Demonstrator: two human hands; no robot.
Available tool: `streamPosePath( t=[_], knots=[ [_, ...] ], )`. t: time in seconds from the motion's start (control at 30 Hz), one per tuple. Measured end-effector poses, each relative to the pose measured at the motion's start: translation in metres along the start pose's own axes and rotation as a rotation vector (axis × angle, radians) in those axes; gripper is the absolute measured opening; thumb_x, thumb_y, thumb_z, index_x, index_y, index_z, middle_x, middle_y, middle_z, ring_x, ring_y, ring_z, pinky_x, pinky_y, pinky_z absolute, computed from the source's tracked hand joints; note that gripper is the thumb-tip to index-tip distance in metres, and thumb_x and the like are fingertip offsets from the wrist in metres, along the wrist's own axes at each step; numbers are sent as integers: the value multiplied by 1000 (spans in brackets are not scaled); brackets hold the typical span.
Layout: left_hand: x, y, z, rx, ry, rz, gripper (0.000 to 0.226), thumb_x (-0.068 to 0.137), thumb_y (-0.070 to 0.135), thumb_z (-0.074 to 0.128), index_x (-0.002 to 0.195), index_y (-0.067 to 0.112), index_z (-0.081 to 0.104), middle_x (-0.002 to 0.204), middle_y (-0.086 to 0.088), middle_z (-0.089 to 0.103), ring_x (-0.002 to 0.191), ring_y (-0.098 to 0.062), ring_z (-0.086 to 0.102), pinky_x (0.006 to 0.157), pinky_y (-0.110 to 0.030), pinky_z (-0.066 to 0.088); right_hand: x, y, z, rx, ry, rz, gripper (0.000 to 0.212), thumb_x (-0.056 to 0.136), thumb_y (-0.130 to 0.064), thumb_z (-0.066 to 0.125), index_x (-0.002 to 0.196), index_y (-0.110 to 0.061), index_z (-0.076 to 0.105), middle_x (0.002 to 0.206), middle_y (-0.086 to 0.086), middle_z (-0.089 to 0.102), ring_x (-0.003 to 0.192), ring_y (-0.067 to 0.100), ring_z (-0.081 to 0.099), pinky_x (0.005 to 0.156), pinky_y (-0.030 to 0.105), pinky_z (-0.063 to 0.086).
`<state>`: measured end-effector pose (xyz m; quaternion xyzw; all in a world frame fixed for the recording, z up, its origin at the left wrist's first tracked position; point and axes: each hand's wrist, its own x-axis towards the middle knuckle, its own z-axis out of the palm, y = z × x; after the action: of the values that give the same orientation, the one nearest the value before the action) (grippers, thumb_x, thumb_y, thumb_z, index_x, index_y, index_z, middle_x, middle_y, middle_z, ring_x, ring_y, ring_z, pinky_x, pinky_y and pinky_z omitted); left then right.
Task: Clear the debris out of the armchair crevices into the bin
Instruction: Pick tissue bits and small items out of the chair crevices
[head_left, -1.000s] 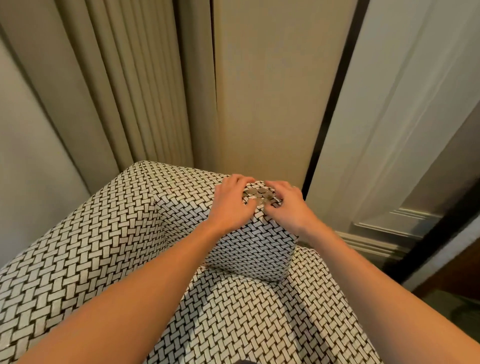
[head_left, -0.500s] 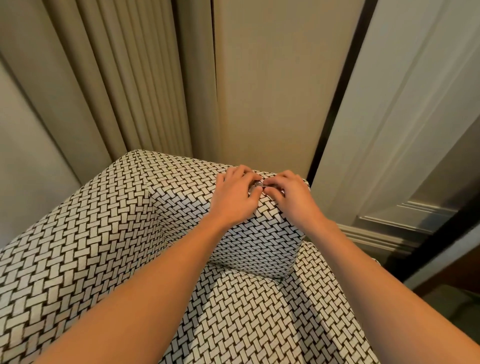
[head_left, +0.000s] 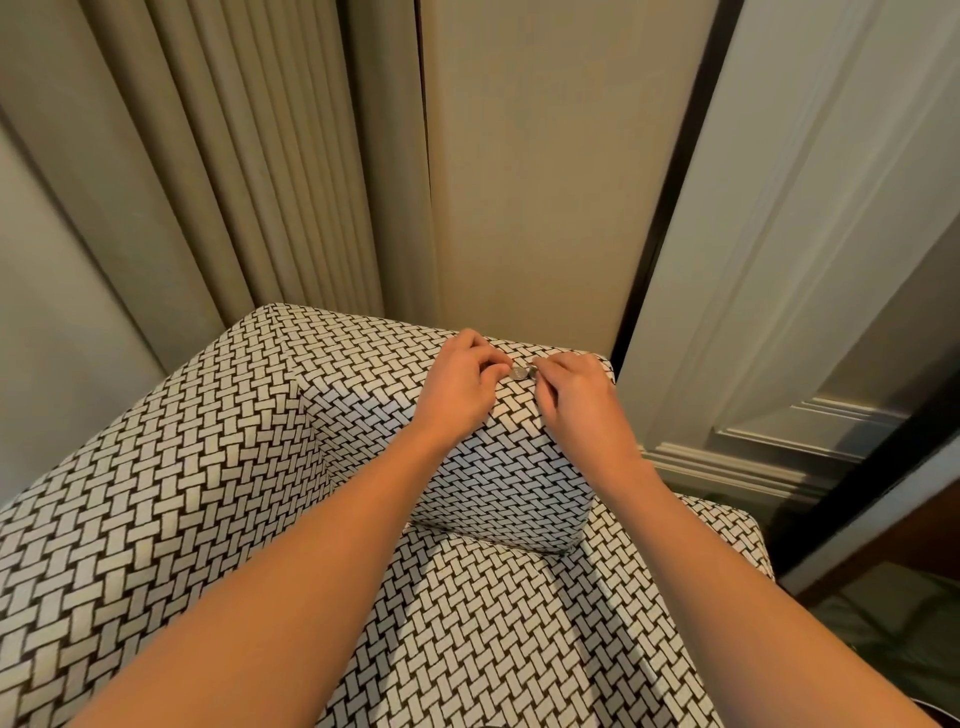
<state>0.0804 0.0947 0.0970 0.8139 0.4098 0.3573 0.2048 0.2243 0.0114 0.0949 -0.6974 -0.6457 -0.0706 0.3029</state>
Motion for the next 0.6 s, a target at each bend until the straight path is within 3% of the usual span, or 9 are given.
streamPosePath(
  t=[0.23, 0.33, 0.47, 0.6],
  knots=[
    [-2, -1, 3, 36, 29, 59, 20, 101, 21, 60, 109, 14, 76, 108, 5, 56, 107, -9, 49, 99, -23, 40, 0, -3, -5, 89, -60, 49, 39, 100, -17, 49, 136, -9, 60, 128, 5, 62, 123, 20, 47, 109, 35, 40],
    [-1, -2, 4, 60, 21, 47, 20, 102, 24, 58, 110, 16, 75, 112, 5, 54, 113, -11, 46, 103, -28, 39, 2, -2, -7, 108, -112, 45, 43, 102, -28, 51, 143, -18, 56, 124, 1, 57, 122, 18, 43, 104, 28, 34],
    [-1, 2, 5, 218, 23, -17, 24, 103, 35, 53, 118, 26, 69, 124, 5, 51, 122, -17, 35, 104, -34, 26, 11, -2, -9, 129, -129, 75, 28, 103, -28, 56, 124, -18, 71, 116, 2, 59, 114, 20, 47, 94, 26, 35],
    [-4, 4, 3, 206, 41, -57, 33, 102, 37, 55, 128, 21, 66, 124, 0, 52, 119, -19, 41, 107, -36, 32, 13, -7, -11, 93, -104, 103, 20, 101, -22, 60, 112, -14, 75, 110, 3, 65, 108, 22, 54, 89, 27, 38]
  ],
)
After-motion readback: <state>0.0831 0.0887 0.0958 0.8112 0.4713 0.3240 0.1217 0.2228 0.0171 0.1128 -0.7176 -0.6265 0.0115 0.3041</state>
